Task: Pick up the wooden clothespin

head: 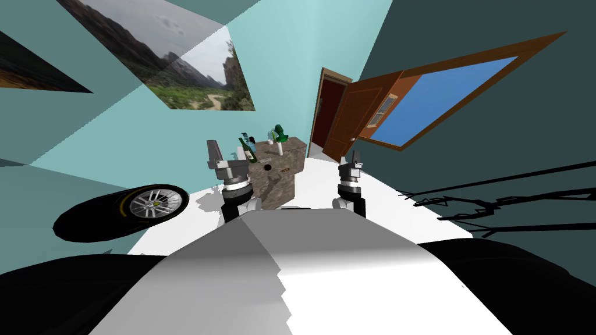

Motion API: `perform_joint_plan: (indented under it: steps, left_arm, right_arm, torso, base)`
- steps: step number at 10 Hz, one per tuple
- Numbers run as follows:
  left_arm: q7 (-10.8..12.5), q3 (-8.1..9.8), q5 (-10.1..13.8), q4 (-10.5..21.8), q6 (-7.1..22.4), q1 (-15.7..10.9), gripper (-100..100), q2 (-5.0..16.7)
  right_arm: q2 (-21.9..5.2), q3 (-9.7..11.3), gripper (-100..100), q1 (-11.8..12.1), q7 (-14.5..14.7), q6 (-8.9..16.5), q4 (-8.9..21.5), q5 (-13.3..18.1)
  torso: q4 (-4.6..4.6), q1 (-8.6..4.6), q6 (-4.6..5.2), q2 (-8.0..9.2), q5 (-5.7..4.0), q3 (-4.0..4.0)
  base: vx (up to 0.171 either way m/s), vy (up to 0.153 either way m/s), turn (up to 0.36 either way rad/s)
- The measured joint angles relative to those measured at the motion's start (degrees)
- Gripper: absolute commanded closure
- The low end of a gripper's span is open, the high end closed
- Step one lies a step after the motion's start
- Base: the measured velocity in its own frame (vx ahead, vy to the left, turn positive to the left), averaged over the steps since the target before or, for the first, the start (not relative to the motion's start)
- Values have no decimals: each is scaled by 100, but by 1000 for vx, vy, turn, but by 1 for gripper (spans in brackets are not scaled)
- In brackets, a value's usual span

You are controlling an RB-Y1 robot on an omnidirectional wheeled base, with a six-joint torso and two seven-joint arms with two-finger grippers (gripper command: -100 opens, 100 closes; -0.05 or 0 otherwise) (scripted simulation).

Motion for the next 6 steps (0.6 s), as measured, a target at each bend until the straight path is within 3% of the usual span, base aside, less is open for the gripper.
perform_joint_plan:
  steps: [6]
  left_arm:
    - [177, 7, 123, 291, 536, -385, -100, 766]
  right_arm:
    - [0, 0, 0, 0, 0, 0, 0, 0]
  torso:
    - [1, -5, 0, 3, -1, 2]
  base:
    - [-11, -15, 18]
